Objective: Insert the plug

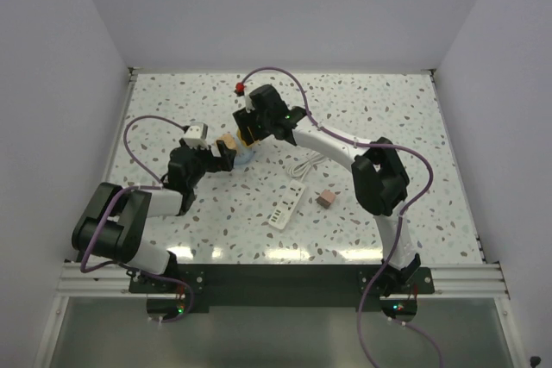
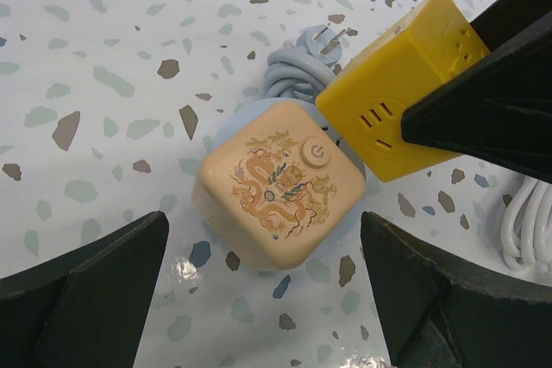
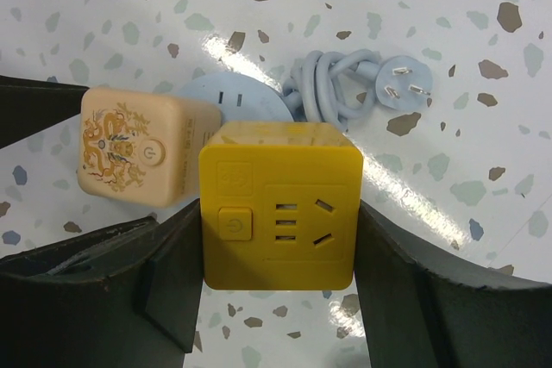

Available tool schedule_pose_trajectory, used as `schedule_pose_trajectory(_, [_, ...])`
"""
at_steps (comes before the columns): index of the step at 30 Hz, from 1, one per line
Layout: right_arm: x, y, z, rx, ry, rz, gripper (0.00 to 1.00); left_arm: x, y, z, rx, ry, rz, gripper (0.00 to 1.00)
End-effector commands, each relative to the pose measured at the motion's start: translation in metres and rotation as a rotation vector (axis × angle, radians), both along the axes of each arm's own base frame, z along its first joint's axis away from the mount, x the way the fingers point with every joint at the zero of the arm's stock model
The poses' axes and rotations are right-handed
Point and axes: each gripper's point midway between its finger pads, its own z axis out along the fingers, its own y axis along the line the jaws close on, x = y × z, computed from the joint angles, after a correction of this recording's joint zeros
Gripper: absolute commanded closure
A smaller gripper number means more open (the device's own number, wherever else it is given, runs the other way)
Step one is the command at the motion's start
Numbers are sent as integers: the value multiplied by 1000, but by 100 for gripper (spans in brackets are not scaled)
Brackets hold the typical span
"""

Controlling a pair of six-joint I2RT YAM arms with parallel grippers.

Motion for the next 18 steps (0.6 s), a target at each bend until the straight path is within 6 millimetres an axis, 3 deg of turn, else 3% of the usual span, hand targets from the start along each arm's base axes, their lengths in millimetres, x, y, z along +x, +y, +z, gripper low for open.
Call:
schedule_pose_trajectory(1, [7, 11, 38, 101, -59, -2, 100, 12, -1, 16, 2, -54, -9, 1])
schedule_pose_trajectory(11, [7, 13, 27, 99, -35, -4, 100, 12, -2, 16, 1, -52, -12, 1])
schedule_pose_trajectory(18, [6, 12, 9, 89, -8, -19, 100, 11, -2, 15, 1, -52, -15, 1])
